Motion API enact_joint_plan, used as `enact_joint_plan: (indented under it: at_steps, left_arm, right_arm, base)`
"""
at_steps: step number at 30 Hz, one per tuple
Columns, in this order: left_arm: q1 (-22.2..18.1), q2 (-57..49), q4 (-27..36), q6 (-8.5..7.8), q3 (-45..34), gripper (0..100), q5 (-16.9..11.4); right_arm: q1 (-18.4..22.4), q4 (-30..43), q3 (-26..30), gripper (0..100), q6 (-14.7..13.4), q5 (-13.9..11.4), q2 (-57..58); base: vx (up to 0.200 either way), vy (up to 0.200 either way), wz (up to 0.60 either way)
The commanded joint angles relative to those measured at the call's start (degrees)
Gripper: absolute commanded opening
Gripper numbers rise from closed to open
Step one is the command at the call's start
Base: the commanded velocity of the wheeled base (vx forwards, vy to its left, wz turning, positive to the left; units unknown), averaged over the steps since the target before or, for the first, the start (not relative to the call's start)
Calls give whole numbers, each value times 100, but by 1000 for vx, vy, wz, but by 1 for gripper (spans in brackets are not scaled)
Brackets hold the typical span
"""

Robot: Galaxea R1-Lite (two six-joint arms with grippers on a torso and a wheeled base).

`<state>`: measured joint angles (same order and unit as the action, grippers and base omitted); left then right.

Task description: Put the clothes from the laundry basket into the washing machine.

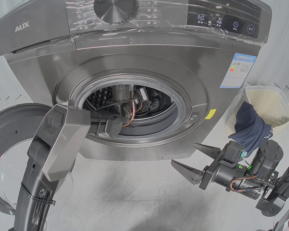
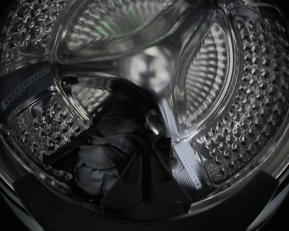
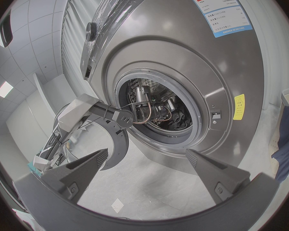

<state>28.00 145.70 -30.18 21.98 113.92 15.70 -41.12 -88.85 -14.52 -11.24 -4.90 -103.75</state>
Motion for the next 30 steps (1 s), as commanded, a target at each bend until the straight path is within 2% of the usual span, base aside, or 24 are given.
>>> enact_joint_plan:
  at_steps: [1, 7, 8, 15, 16, 19, 21, 25, 26, 27, 30]
  left_arm:
    - [-49, 310, -357, -36, 67, 0, 56]
    - [-40, 345, -568, -133, 67, 0, 47]
    - [-40, 345, -576, -159, 67, 100, 38]
    - [47, 310, -532, -203, 67, 100, 82]
    - [83, 283, -515, -300, 67, 100, 179]
    - [109, 275, -576, -528, 67, 100, 214]
    - [153, 222, -611, -625, 34, 100, 240]
    - [364, -385, -611, -642, -836, 100, 276]
    - [364, -385, -611, -642, -836, 100, 276]
    - [505, -807, -620, -651, -1601, 100, 276]
    - [628, -1167, -796, -739, -2568, 100, 258]
  right_arm:
    - [-1, -1, 2, 100, -1, -2, 4]
    - [-1, -1, -7, 100, -1, -2, 4]
    - [-1, -1, 2, 100, -1, -2, 4]
    - [-1, -1, 2, 100, -1, -2, 4]
    - [-1, -1, 2, 100, -1, -2, 4]
    - [-1, -1, 2, 100, -1, -2, 4]
    - [-1, -1, 10, 100, -1, -2, 4]
    - [-1, 8, 19, 100, -1, -2, 66]
    - [-1, 8, 19, 100, -1, -2, 66]
    - [-1, 8, 19, 100, -1, -2, 75]
    - [-1, 8, 63, 100, -1, -2, 75]
  base:
    - [0, 0, 0]
    - [0, 0, 0]
    - [0, 0, 0]
    - [0, 0, 0]
    - [0, 0, 0]
    - [0, 0, 0]
    - [0, 0, 0]
    - [0, 0, 0]
    - [0, 0, 0]
    - [0, 0, 0]
    - [0, 0, 0]
